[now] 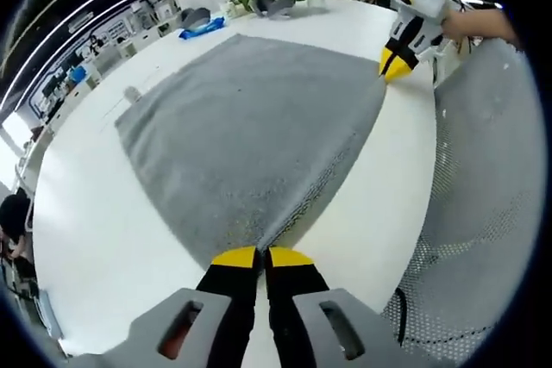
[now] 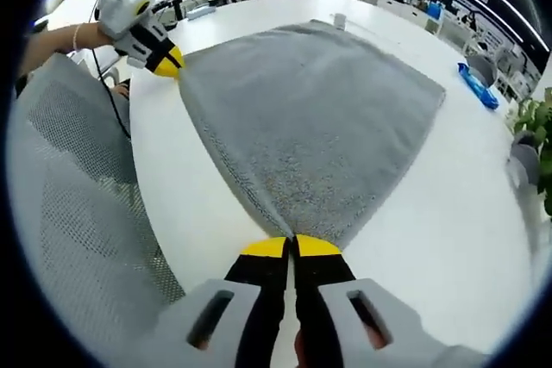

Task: Fold the towel on the table until its edges align and the towel forms a compact rectangular stack.

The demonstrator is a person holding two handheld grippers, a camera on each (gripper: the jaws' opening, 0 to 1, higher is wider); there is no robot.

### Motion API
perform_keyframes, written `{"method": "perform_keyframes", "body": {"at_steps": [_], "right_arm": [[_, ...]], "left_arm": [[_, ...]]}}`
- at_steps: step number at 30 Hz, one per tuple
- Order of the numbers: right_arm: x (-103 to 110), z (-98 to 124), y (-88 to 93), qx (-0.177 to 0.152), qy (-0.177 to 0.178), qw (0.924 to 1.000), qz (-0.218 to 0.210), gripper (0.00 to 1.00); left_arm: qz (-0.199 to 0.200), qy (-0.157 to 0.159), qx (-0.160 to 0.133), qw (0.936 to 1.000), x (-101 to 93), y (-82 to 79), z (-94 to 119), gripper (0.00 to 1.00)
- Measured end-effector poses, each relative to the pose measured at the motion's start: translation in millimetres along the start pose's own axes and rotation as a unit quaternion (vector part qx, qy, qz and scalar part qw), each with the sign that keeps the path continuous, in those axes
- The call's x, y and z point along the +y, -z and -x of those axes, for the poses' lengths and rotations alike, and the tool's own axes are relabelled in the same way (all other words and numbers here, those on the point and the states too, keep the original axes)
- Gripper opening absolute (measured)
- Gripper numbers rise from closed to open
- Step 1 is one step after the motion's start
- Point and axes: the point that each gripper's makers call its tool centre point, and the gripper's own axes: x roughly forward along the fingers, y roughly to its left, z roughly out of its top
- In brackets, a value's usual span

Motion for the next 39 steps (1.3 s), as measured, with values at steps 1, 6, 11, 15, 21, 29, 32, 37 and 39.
{"method": "perform_keyframes", "body": {"at_steps": [1,6,11,15,21,29,32,37,39], "right_arm": [[-0.4,1.4,-1.6,0.003,0.002,1.0,-0.001,0.0],[-5.9,6.0,-8.9,0.0,0.034,0.9993,0.018,0.0],[-14.8,13.2,-21.5,-0.016,0.073,0.9958,0.054,0.0],[-23.9,23.2,-35.4,-0.044,0.107,0.9913,0.064,0.0],[-30.0,31.6,-47.3,-0.064,0.135,0.9864,0.07,0.0],[-39.3,53.6,-62.7,-0.111,0.169,0.9782,0.048,0.0],[-44.5,63.0,-71.1,-0.129,0.198,0.9699,0.06,0.0],[-44.8,77.1,-82.2,-0.156,0.21,0.9637,0.052,0.0],[-42.9,84.4,-86.1,-0.172,0.204,0.9633,0.028,0.0]], "left_arm": [[0.006,0.001,0.003,1.0,0.0,-0.9,0.8,0.03],[0.016,-0.024,-0.003,0.9996,5.9,-8.4,7.0,0.03],[-0.014,-0.064,-0.017,0.9977,13.6,-19.9,14.2,0.03],[-0.038,-0.103,-0.04,0.9932,22.6,-33.6,24.4,0.03],[-0.045,-0.139,-0.073,0.9867,33.6,-48.7,38.9,0.03],[-0.044,-0.18,-0.131,0.9739,40.0,-74.6,65.8,0.03],[-0.064,-0.199,-0.137,0.9682,40.6,-81.4,72.5,0.03],[-0.032,-0.192,-0.15,0.9693,42.5,-83.3,81.1,0.03],[0.004,-0.187,-0.16,0.9693,43.0,-84.1,88.0,0.03]]}}
